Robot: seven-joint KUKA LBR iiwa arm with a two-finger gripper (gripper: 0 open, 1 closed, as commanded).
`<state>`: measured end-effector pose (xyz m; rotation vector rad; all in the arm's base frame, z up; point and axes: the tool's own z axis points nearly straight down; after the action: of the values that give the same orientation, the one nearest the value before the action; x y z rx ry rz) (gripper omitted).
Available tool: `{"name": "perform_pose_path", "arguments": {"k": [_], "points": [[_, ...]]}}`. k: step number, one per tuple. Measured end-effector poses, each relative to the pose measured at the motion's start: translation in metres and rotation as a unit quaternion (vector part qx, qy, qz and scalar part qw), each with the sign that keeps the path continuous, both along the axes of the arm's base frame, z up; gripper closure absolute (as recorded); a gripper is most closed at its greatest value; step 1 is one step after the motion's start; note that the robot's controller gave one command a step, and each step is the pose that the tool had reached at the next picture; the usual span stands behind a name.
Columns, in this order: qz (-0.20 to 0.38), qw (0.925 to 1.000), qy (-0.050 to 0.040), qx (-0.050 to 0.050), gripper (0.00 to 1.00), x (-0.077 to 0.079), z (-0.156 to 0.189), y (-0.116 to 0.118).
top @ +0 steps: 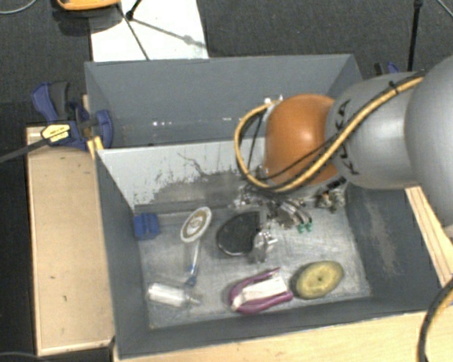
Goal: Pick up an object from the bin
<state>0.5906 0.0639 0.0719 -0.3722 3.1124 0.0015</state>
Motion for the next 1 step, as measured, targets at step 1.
{"name": "perform_pose_path", "arguments": {"k": [1], "points": [[-0.002, 1.0, -0.002, 0.0, 1.0, 0.001, 0.003, 0.0]]}}
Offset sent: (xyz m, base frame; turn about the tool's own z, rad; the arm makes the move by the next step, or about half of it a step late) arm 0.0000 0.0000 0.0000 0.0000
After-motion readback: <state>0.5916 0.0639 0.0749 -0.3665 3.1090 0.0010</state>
